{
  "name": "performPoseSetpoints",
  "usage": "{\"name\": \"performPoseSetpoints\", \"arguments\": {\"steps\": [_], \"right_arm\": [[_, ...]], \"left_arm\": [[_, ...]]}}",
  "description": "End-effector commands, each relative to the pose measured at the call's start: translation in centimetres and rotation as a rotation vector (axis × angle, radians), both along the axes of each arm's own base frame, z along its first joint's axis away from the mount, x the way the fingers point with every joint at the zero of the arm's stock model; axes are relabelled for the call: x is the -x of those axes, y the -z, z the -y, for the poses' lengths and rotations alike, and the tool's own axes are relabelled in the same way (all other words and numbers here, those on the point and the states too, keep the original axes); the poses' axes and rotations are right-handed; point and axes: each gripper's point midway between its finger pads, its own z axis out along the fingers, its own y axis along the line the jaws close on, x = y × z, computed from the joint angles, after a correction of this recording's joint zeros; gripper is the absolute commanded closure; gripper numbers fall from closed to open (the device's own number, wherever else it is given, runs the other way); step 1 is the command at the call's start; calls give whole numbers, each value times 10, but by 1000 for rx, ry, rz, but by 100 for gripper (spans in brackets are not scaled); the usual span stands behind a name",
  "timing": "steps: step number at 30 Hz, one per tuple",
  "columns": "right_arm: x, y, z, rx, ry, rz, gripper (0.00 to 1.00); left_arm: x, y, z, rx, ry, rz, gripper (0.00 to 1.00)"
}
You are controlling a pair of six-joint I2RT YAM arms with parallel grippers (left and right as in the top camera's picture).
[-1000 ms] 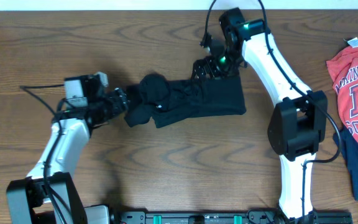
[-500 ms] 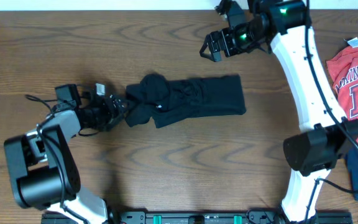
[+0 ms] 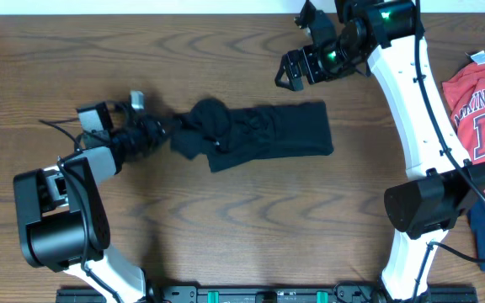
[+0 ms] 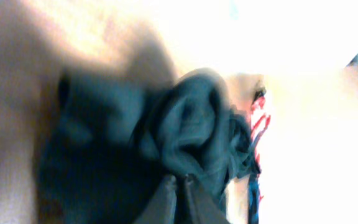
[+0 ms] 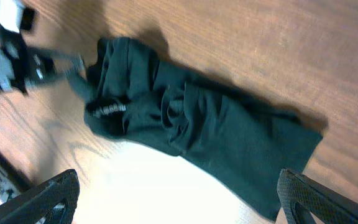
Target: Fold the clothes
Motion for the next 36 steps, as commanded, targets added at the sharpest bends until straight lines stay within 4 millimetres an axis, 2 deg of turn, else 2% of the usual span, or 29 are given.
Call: {"name": "performPoseSetpoints", "arguments": {"steps": [1,3,8,11,14,17,19,28,36], "right_arm": [[3,-4,2,2,1,-3,1],[5,-3,3,9,0,-11,1],[8,-1,4,17,-8,-22,1],[11,-1,5,21,-11,-31,1],[14,1,7,29,-13,-43,1],[15,1,7,31,-13,-50,1],[16,2,7,33,-13,-55,1],[22,5,12,57,-8,-80,1],[21,11,29,154,40,-83,1]], "left_arm": [[-16,-16,-9,88,-74,-30,94],[-23,-24,-11,91,-80,4,94],[-30,-31,-13,93,-92,14,94],[-38,-35,-22,72,-124,31,94],[-45,-58,-21,94,-75,89,94],[-44,-74,-2,122,13,125,94],[-42,-78,12,131,57,132,94],[-24,-76,98,106,258,170,94],[-4,-76,152,100,383,183,94]]}}
